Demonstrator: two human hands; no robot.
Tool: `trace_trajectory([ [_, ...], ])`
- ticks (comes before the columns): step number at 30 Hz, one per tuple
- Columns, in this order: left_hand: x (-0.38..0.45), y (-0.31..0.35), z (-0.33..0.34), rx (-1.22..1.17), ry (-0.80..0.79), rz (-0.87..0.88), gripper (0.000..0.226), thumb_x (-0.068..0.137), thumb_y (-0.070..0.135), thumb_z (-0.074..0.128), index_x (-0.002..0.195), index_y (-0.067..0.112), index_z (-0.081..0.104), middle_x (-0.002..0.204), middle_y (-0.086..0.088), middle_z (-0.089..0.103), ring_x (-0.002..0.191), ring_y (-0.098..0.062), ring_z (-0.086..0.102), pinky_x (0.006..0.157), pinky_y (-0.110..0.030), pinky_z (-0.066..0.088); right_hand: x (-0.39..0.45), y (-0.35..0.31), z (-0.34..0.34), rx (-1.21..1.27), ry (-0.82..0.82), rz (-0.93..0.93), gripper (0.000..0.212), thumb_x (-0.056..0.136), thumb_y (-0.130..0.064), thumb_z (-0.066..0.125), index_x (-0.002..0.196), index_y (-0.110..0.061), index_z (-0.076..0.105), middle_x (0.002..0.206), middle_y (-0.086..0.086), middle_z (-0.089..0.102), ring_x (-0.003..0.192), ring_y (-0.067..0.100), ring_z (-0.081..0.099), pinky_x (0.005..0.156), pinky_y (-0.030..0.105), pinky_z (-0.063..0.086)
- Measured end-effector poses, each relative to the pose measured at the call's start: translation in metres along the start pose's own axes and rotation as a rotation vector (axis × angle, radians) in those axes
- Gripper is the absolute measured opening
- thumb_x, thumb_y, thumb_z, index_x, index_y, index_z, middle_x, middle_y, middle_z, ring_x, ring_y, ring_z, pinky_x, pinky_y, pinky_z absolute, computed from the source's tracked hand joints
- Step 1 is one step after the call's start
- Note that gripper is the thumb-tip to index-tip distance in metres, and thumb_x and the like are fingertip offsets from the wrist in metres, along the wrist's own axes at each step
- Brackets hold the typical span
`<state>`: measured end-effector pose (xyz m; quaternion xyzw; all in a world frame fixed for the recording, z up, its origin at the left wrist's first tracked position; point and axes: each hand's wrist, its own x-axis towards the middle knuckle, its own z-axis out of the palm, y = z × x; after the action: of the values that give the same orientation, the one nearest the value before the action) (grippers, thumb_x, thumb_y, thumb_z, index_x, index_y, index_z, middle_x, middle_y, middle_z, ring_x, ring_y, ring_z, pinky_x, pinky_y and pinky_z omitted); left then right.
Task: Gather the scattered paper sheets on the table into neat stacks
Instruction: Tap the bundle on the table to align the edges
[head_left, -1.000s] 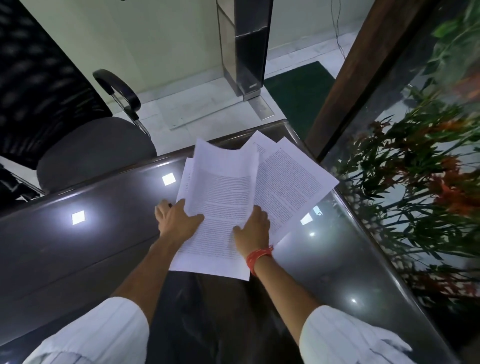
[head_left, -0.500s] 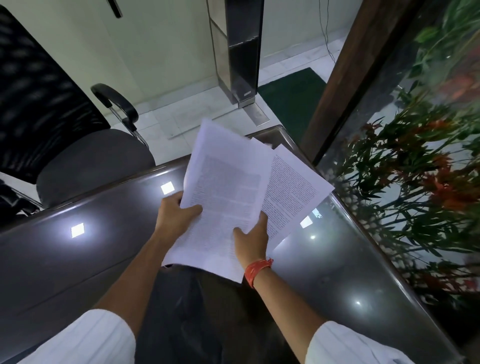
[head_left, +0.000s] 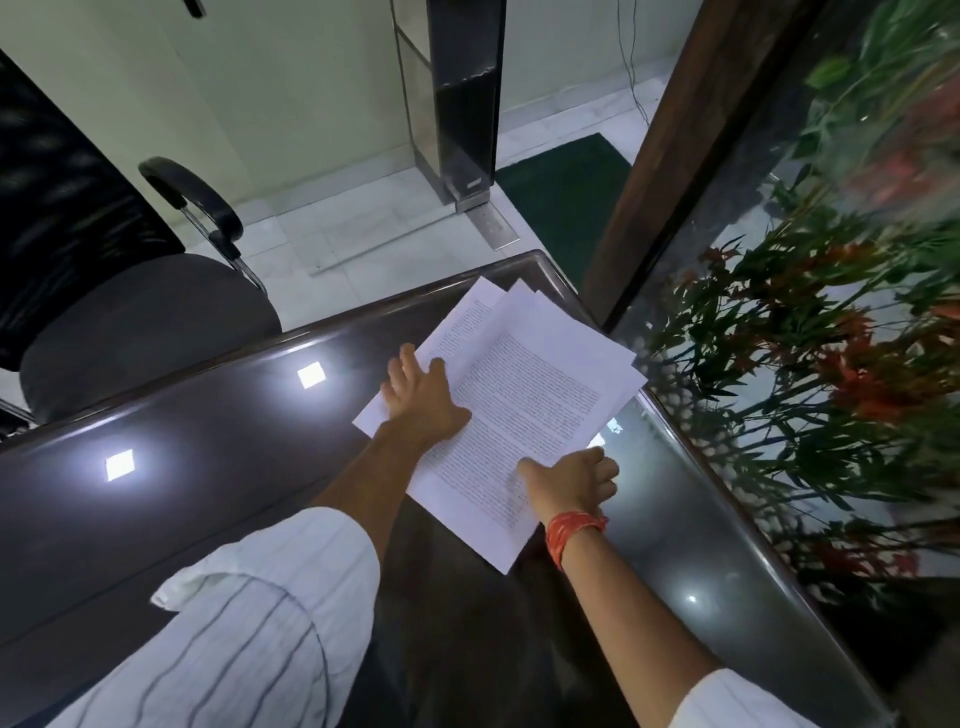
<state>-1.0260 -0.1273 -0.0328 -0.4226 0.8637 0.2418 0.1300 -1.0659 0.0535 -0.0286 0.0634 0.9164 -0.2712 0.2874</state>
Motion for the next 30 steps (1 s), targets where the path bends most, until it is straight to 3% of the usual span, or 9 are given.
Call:
trace_trajectory([
  [2, 0.005, -0.005, 0.004, -0.076, 0.001, -0.040, 0.099, 0.077, 0.057, 0.074, 0.153, 0.024, 0.019, 0.164, -0.011, 0.000, 0.152, -0.035, 0.004, 0.121, -0.056, 0.015, 0.008, -0.003, -0.001, -0.009, 0.043, 0.013, 0.073, 0.072, -0.036, 0.077, 0.123, -0.008, 0.033, 0.123, 0.013, 0.035, 0.105, 0.022, 0.039, 0.081, 0.036, 0.048],
  [7, 0.004, -0.007, -0.006, -0.034, -0.019, -0.075, 0.108, 0.070, 0.059, 0.078, 0.151, 0.015, 0.022, 0.153, -0.011, 0.027, 0.140, -0.032, 0.033, 0.114, -0.056, 0.027, 0.007, -0.016, 0.012, 0.022, 0.032, 0.021, 0.069, 0.073, -0.026, 0.078, 0.122, -0.006, 0.033, 0.132, 0.017, 0.028, 0.099, 0.020, 0.034, 0.081, 0.033, 0.047],
  [10, -0.009, -0.002, -0.011, -0.043, -0.071, -0.097, 0.087, 0.076, 0.051, 0.075, 0.144, 0.014, 0.034, 0.142, -0.008, 0.042, 0.128, -0.029, 0.047, 0.111, -0.054, 0.027, 0.001, -0.013, 0.017, -0.018, 0.003, -0.037, 0.070, 0.074, -0.025, 0.079, 0.122, -0.009, 0.032, 0.132, 0.016, 0.028, 0.098, 0.020, 0.036, 0.078, 0.031, 0.047],
  [13, -0.035, -0.011, -0.009, -0.213, -0.096, -0.164, 0.045, 0.079, 0.044, 0.071, 0.112, 0.021, 0.050, 0.109, 0.003, 0.057, 0.103, -0.017, 0.053, 0.110, -0.052, 0.029, -0.004, -0.003, 0.013, -0.059, -0.049, -0.119, 0.076, 0.073, -0.023, 0.080, 0.128, -0.009, 0.029, 0.136, 0.015, 0.026, 0.108, 0.024, 0.039, 0.087, 0.037, 0.050],
  [16, -0.065, -0.033, -0.007, -0.541, -0.105, -0.232, 0.031, 0.064, 0.039, 0.075, 0.087, 0.020, 0.067, 0.088, 0.003, 0.070, 0.085, -0.019, 0.067, 0.098, -0.054, 0.049, -0.005, 0.019, 0.004, -0.052, -0.091, -0.243, 0.082, 0.067, -0.023, 0.080, 0.132, -0.013, 0.032, 0.136, 0.008, 0.028, 0.120, 0.028, 0.040, 0.093, 0.042, 0.051],
  [20, -0.114, -0.058, -0.011, -0.853, -0.164, -0.207, 0.019, 0.080, 0.002, 0.069, 0.099, 0.002, 0.071, 0.095, -0.009, 0.073, 0.077, -0.020, 0.070, 0.059, -0.025, 0.055, -0.016, 0.043, -0.008, 0.148, -0.234, -0.337, 0.078, 0.063, -0.028, 0.088, 0.125, -0.027, 0.039, 0.128, 0.002, 0.043, 0.118, 0.023, 0.047, 0.098, 0.040, 0.049],
  [24, -0.164, -0.083, -0.020, -0.985, -0.013, -0.200, 0.012, 0.083, -0.003, 0.066, 0.091, 0.005, 0.069, 0.087, -0.009, 0.068, 0.076, -0.024, 0.065, 0.061, -0.026, 0.055, -0.039, 0.041, -0.002, 0.350, -0.292, -0.336, 0.087, 0.055, -0.036, 0.092, 0.128, -0.024, 0.047, 0.128, 0.003, 0.052, 0.116, 0.021, 0.054, 0.099, 0.040, 0.050],
  [26, -0.190, -0.103, -0.028, -1.049, 0.055, -0.204, 0.014, 0.084, -0.006, 0.065, 0.082, 0.008, 0.067, 0.083, -0.008, 0.068, 0.075, -0.024, 0.065, 0.065, -0.030, 0.056, -0.064, 0.030, 0.001, 0.493, -0.335, -0.354, 0.079, 0.056, -0.030, 0.092, 0.124, -0.019, 0.052, 0.121, 0.004, 0.061, 0.110, 0.020, 0.062, 0.092, 0.033, 0.055],
  [30, -0.245, -0.143, -0.041, -1.144, 0.124, -0.163, 0.021, 0.080, -0.014, 0.067, 0.085, 0.006, 0.070, 0.077, 0.005, 0.076, 0.072, -0.013, 0.073, 0.064, -0.026, 0.057, -0.132, 0.006, -0.003, 0.606, -0.429, -0.473, 0.031, 0.082, 0.000, 0.071, 0.109, -0.011, 0.062, 0.096, -0.002, 0.070, 0.086, 0.013, 0.068, 0.063, 0.017, 0.054],
])
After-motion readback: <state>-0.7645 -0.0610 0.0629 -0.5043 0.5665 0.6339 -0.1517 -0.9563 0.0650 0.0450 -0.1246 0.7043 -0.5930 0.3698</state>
